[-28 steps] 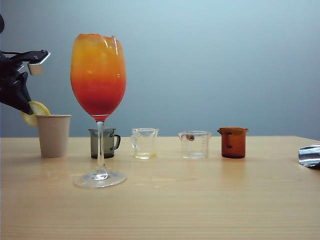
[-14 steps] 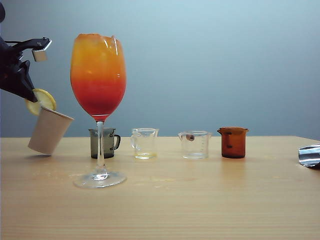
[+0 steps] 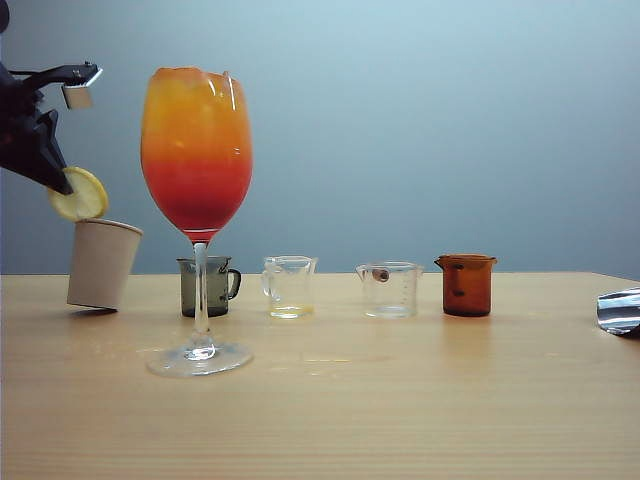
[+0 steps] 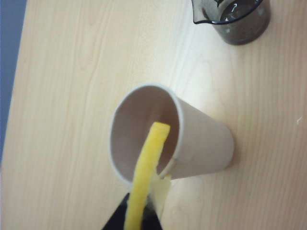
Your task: Pick up the lemon slice from the paper cup on the left and carefully insert it into the rim of the goblet.
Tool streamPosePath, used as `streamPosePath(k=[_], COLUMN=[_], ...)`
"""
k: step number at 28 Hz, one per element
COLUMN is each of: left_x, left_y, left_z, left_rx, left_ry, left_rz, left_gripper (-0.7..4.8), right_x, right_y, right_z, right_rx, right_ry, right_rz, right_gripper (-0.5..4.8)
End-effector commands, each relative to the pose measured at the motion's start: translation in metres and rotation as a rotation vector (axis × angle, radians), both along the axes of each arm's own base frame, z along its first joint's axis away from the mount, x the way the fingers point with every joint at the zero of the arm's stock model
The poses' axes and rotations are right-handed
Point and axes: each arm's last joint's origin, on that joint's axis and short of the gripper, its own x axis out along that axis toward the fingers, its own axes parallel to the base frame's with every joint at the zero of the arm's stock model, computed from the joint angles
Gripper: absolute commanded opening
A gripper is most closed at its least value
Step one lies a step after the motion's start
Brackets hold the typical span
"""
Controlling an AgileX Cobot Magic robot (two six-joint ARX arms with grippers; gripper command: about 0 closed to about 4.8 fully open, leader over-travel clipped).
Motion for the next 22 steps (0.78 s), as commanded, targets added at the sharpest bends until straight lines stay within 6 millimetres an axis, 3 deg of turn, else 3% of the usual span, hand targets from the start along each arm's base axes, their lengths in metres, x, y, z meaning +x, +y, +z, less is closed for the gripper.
streamPosePath(k=[1, 8, 14, 22], left_x=[-0.003, -0.009, -0.026, -0.052], left_y=[-0.001, -0.004, -0.009, -0.036], left_z=[0.007, 0.015, 0.041, 0.063], left_rx=[-0.009, -0.057, -0.235, -0.351], left_ry=[-0.016, -0.024, -0.042, 0.039], left_rz=[-0.007, -0.019, -0.02, -0.03], left_gripper=[-0.06, -0.06, -0.06, -0.06], right_x=[0.0, 0.0, 0.001, 0.014], right_y=[0.0, 0.0, 0.001, 0.01], right_z=[0.002, 0.001, 0.0, -0.006], right_rx=[0.003, 0.001, -0.004, -0.028], right_ry=[-0.013, -0.011, -0.011, 0.044], right_rz=[0.002, 0.002, 0.013, 0.132], right_gripper=[-0.05, -0.05, -0.05, -0.05])
